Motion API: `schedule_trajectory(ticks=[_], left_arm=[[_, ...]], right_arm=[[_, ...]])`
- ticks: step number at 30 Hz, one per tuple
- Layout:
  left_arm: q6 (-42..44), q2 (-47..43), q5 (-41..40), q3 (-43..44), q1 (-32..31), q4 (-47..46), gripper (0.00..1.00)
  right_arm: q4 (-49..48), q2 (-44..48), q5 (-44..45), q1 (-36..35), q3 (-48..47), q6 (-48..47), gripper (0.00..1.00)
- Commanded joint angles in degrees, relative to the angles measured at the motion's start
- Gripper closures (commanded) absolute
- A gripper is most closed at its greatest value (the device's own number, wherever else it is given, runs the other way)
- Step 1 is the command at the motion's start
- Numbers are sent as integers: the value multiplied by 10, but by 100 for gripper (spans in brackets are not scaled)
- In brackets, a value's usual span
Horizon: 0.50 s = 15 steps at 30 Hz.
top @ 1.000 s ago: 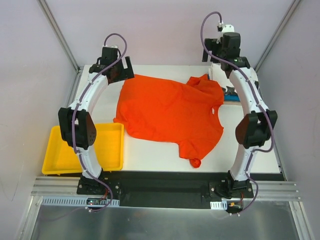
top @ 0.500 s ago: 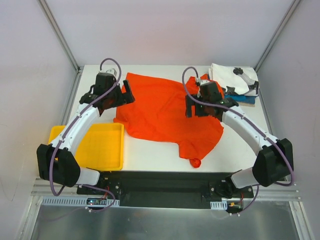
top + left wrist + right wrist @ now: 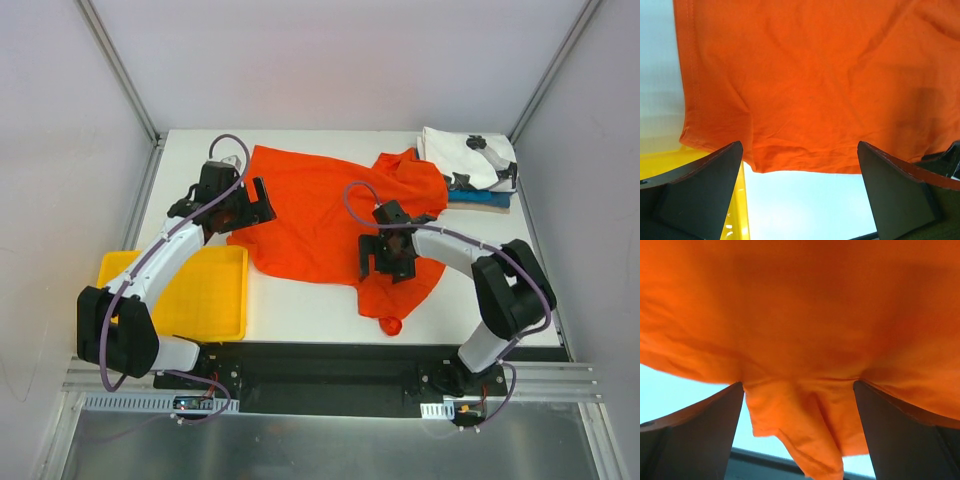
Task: Fold and stack the t-shirts
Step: Flatten the tshirt out
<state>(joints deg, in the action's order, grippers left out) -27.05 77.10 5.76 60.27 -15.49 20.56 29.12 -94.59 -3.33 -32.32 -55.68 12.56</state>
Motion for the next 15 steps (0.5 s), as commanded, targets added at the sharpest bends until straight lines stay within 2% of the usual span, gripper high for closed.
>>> schedule_trajectory(ticks=[1,4,6,9,15], left_arm=[[-9,-4,10,1,-9,-21,1],[-9,9,17,9,-12,-21,1],[-8,23,25,13,-18,-23,1],[-8,48,26,29,-35,-25,1],[-3,104,42,70,-69,-25,1]], right_arm=[[-4,-45,-32,63,-7,30,4],[12,-67,-33,119,-13,18,4],[-1,-78,-93,147,-17,9,4],[23,-94,-108,175,-61,0,4],[116,-129,-12,239,-175,-24,4]])
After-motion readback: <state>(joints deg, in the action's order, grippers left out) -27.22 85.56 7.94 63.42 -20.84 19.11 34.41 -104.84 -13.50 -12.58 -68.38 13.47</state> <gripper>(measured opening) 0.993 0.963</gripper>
